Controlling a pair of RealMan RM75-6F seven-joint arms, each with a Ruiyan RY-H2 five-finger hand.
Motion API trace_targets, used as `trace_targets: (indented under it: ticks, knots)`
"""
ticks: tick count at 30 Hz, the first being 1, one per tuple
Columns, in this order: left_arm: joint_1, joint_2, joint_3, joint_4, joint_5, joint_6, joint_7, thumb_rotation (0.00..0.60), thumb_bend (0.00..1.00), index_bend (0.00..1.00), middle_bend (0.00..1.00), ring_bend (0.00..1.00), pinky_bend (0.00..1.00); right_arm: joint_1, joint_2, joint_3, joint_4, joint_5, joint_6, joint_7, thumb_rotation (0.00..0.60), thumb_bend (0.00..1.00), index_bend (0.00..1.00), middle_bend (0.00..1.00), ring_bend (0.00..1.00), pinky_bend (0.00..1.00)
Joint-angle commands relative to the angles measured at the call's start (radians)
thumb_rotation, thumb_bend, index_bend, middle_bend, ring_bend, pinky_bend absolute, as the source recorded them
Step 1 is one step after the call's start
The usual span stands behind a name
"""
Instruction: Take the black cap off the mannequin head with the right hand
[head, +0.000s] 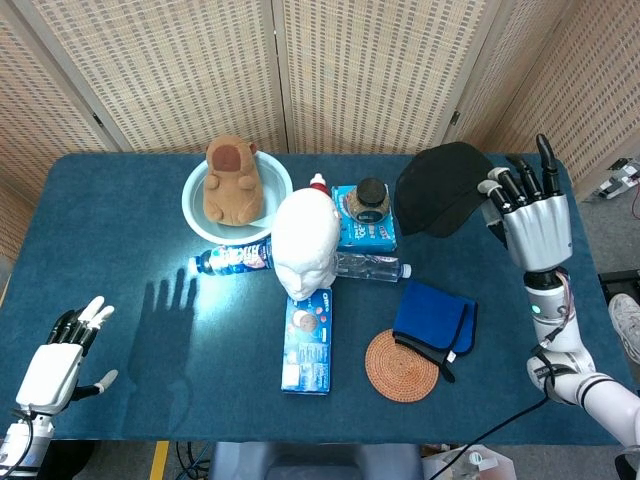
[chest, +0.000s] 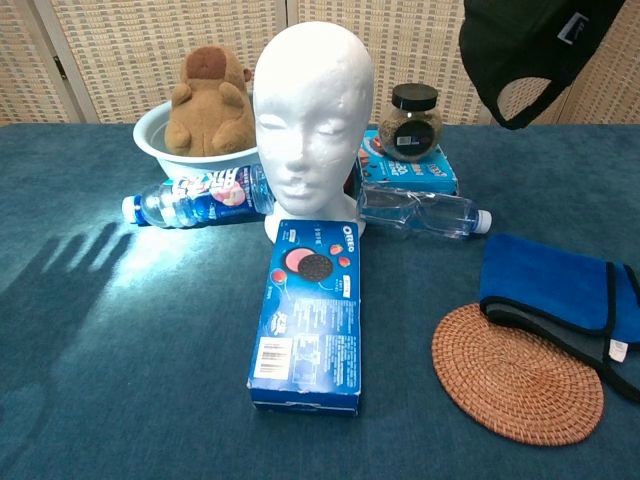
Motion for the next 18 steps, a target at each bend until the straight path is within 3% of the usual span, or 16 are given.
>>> trace_targets:
  ticks: [1,18]
  knots:
    - [0.0,-0.002,0.001,0.002,-0.001,-0.002,0.0,0.6,0.19,0.04,0.0,0.02,0.0,-0.02,-0.006,-0.011,0.021,0.008,-0.014,0.013,0.6,0.46,0.85,0.48,0.28,0.04]
    - [0.003,-0.004,0.002,0.0,-0.009,-0.002,0.009,0.6,0.19,0.04,0.0,0.02,0.0,-0.029,-0.182,-0.025,0.319,0.052,-0.135,0.161,0.6,0.46,0.85,0.48,0.28,0.04]
